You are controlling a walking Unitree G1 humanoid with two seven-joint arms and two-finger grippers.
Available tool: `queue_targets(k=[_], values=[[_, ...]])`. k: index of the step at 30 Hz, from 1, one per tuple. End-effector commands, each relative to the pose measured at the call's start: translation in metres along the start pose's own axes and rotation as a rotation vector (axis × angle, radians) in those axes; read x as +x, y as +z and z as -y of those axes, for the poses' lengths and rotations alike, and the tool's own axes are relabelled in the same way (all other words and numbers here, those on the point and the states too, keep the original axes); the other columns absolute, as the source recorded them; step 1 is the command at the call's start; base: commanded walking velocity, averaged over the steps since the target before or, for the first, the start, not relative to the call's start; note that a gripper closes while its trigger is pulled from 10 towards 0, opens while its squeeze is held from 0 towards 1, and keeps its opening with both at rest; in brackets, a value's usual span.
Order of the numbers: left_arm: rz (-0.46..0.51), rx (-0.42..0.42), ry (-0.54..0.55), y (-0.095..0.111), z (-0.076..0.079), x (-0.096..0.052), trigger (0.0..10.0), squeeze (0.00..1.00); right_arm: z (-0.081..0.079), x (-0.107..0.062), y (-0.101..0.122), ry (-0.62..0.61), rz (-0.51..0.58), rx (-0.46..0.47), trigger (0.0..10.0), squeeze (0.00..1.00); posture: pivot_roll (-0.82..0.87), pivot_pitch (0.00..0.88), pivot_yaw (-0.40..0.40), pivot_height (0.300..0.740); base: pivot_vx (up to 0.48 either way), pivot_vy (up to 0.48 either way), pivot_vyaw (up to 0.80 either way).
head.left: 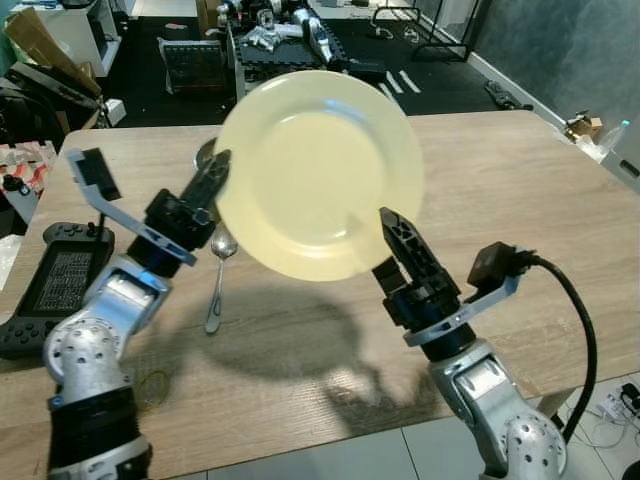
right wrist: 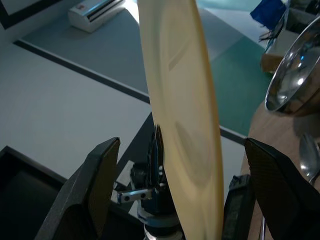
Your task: Setting the table
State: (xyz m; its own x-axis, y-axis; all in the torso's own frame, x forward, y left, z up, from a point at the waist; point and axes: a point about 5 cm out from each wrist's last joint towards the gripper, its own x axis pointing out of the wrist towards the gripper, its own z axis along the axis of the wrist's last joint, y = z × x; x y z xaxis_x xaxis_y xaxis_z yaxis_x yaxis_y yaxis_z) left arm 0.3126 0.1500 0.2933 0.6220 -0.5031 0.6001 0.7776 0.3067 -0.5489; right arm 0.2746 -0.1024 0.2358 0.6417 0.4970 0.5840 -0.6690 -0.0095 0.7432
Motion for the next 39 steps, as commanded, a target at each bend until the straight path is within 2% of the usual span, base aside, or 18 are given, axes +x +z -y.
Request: queue_targets(k=[1,2,4,5,6,16,26,38,39], values=[[-0.019,-0.011,-0.030,-0.005,0.007,0.002,10.0,0.00,-0.003,-0.001,-0.001,0.010,-0.014,-0.015,10.0,0.00,0.07,0.186,0.023,0.740,0.000,0.000,0.00],[-0.038,-0.023,-0.036,-0.011,0.009,0.001,10.0,0.00,-0.002,-0.001,0.001,0.004,-0.003,-0.035,7.1,0.00,0.08,0.183,0.025,0.740,0.000,0.000,0.00],[-0.038,-0.023,-0.036,-0.011,0.009,0.001,10.0,0.00,-0.002,-0.001,0.001,0.004,-0.003,-0.035,7.1,0.00,0.08,0.183,0.025,0.740,0.000,0.000,0.00],[-0.042,-0.027,-0.033,-0.013,0.009,0.001,10.0,0.00,-0.001,-0.001,0.003,-0.004,0.008,-0.043,3.3,0.00,0.08,0.182,0.024,0.740,0.000,0.000,0.00],[-0.049,-0.029,-0.029,-0.014,0.009,-0.001,10.0,0.00,0.000,-0.001,0.005,-0.009,0.021,-0.054,0.0,0.00,0.08,0.180,0.024,0.740,0.000,0.000,0.00],[-0.088,-0.019,-0.003,-0.023,0.012,-0.007,10.0,0.00,0.005,0.000,0.024,-0.031,0.111,-0.141,0.0,0.00,0.11,0.147,0.034,0.740,0.000,0.000,0.00],[-0.091,0.023,0.020,-0.021,0.009,-0.005,10.0,0.00,0.004,-0.001,0.027,-0.028,0.132,-0.162,0.0,0.00,0.10,0.140,0.030,0.740,0.000,0.000,0.00],[-0.066,0.092,0.111,-0.019,0.002,-0.005,10.0,0.00,0.003,0.000,0.028,-0.022,0.121,-0.177,0.0,0.00,0.11,0.150,0.022,0.740,0.000,0.000,0.00],[-0.063,0.115,0.145,-0.018,-0.002,-0.005,10.0,0.19,0.003,0.000,0.027,-0.023,0.122,-0.176,0.0,0.00,0.11,0.152,0.029,0.740,0.000,0.000,0.00]])
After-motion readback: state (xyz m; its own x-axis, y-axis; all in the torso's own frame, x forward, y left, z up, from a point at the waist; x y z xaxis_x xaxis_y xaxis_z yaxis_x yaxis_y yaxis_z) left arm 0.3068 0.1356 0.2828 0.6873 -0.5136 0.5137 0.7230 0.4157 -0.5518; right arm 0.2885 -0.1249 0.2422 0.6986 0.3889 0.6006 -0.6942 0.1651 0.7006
